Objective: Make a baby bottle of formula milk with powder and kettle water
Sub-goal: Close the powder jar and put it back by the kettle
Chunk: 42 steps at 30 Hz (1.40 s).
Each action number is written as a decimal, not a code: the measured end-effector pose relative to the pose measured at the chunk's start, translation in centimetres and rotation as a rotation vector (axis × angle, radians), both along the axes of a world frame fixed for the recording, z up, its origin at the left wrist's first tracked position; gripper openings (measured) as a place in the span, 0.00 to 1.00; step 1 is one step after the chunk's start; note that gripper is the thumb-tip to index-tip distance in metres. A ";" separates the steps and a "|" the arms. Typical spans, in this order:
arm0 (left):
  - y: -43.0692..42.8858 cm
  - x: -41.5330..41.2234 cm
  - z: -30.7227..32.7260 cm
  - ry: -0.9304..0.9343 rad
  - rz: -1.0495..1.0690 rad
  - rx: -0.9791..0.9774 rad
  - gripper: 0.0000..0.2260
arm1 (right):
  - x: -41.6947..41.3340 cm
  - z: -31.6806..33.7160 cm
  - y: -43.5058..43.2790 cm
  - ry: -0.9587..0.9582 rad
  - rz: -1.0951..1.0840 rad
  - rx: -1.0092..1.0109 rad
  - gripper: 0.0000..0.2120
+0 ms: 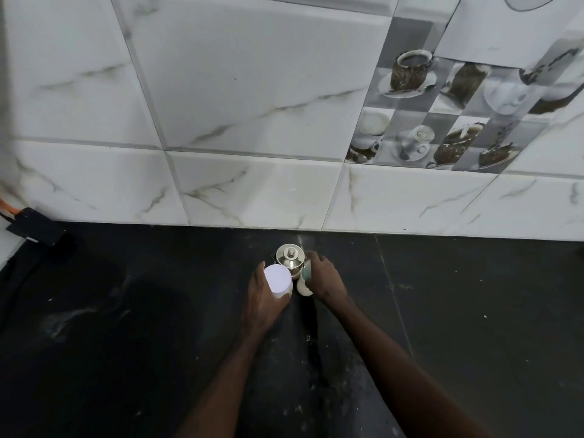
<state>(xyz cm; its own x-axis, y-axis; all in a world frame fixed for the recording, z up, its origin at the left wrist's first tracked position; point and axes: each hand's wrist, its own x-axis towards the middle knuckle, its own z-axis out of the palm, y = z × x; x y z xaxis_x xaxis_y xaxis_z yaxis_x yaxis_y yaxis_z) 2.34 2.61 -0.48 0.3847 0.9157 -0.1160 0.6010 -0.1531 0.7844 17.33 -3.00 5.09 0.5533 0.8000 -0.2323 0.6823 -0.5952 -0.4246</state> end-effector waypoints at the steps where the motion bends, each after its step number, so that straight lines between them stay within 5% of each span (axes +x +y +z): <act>1: 0.0 0.0 -0.2 0.007 0.002 0.001 0.47 | 0.0 0.0 0.0 -0.002 -0.004 -0.001 0.32; 21: 0.2 -0.1 -2.1 -0.017 -0.083 0.031 0.46 | -1.0 -0.5 -0.5 -0.074 0.030 -0.039 0.23; 29: -0.1 -1.7 -1.7 -0.113 -0.163 0.025 0.55 | -0.9 0.0 -2.2 -0.053 0.039 -0.083 0.46; 36: -0.7 -3.2 -0.7 0.090 -0.219 0.448 0.46 | -1.3 0.1 -4.9 -0.087 -0.055 0.054 0.34; 42: -0.1 -3.0 2.7 0.108 -0.239 0.623 0.38 | -2.0 1.2 -6.5 -0.184 -0.021 0.114 0.30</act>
<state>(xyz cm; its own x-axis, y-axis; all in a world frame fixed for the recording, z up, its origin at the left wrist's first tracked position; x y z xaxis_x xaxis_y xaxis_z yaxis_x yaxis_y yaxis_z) -0.65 2.47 2.18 0.6006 0.7155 0.3567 0.5646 -0.6955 0.4444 15.30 -9.49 6.28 0.5950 0.8030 -0.0347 0.7422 -0.5655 -0.3596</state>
